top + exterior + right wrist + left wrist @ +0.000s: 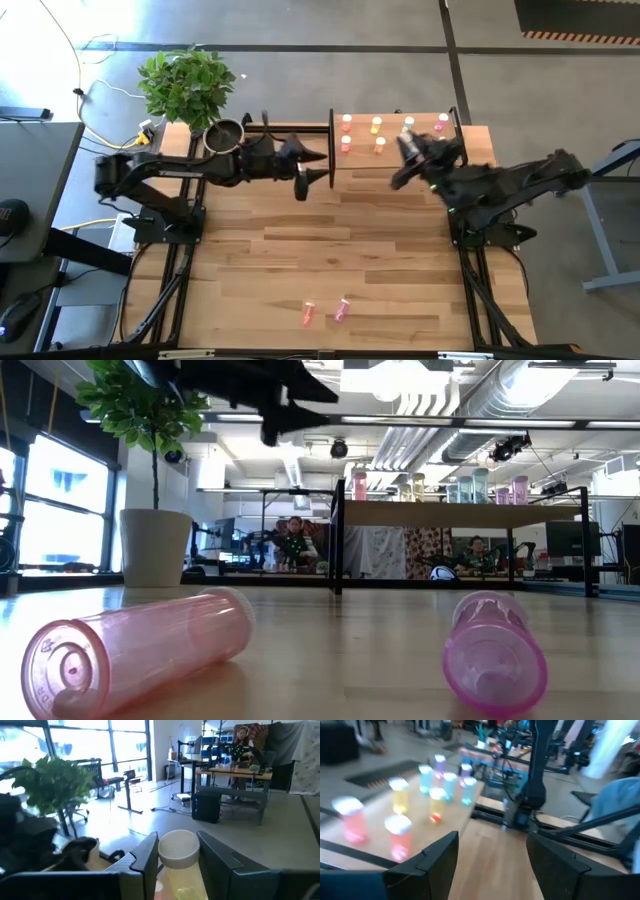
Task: Pick and place medicine bottles onto shelf by color
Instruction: Put the yellow pill bottle on the shelf aligned with the other yellow pill bottles
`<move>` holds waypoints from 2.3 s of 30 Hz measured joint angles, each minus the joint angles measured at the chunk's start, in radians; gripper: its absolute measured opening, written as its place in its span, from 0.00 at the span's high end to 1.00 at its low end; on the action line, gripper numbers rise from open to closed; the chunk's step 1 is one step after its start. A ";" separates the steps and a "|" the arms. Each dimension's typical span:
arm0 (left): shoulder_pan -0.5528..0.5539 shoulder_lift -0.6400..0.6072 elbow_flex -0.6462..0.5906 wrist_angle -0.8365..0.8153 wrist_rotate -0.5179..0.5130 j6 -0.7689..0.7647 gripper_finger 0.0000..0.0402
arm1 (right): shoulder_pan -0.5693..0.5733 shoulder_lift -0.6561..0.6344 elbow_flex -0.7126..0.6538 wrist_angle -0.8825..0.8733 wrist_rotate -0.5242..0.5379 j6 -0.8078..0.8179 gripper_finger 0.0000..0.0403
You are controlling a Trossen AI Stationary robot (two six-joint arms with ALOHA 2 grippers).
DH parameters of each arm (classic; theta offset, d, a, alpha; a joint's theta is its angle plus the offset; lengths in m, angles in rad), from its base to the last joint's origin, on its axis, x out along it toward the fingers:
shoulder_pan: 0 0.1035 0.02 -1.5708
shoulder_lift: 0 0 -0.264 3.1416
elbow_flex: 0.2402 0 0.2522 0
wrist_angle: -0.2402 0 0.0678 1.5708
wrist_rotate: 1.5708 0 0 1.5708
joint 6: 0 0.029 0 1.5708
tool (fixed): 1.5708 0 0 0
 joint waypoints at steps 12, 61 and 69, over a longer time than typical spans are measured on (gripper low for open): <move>-0.069 -0.233 0.000 -0.202 -0.156 0.133 0.45 | 0.000 -0.203 0.002 -0.586 -0.015 0.567 0.74; -0.077 -0.249 0.001 -0.256 -0.171 0.132 0.45 | -0.126 -0.185 0.350 -0.280 -1.007 -0.186 0.74; -0.077 -0.249 0.001 -0.256 -0.171 0.098 0.45 | -0.127 -0.278 0.209 -0.382 -0.847 -0.142 0.74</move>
